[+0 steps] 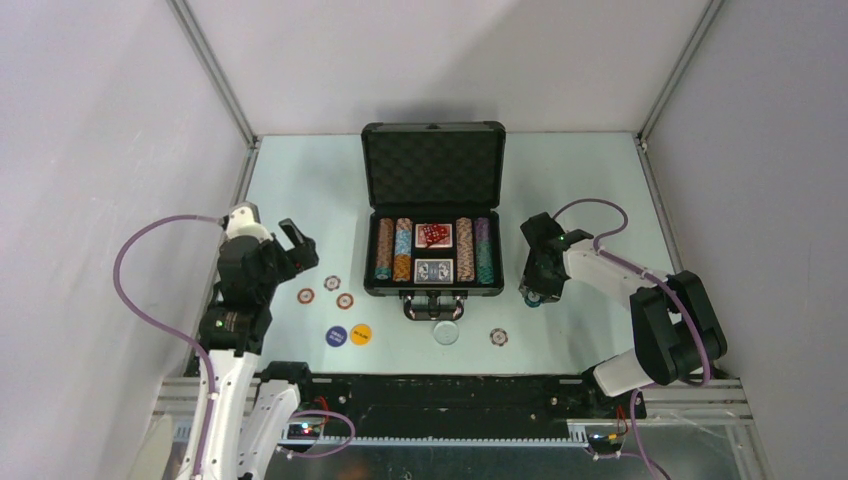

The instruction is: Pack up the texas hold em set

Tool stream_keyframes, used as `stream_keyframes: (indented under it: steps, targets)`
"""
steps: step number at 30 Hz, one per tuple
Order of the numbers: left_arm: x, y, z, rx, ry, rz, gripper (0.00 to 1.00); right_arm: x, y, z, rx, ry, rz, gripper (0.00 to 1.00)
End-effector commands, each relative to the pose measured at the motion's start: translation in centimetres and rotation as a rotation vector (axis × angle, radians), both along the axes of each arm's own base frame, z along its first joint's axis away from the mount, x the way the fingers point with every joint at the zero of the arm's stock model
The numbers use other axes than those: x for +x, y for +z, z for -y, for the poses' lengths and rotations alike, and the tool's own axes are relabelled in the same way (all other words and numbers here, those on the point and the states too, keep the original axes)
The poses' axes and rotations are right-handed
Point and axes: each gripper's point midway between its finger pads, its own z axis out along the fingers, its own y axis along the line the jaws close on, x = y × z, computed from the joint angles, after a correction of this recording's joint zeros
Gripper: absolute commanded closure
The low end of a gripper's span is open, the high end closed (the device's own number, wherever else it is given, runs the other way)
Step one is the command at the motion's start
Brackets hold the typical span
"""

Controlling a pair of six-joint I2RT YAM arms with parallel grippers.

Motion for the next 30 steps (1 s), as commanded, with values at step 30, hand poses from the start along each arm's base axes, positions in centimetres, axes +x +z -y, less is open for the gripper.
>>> stream_keyframes:
  steps: [30]
  targets:
    - [0.9,-1.4,18.1,-0.448,-0.474,-0.056,0.02,0.7,7.3,-3.2,0.002,0.256,0.130,0.64]
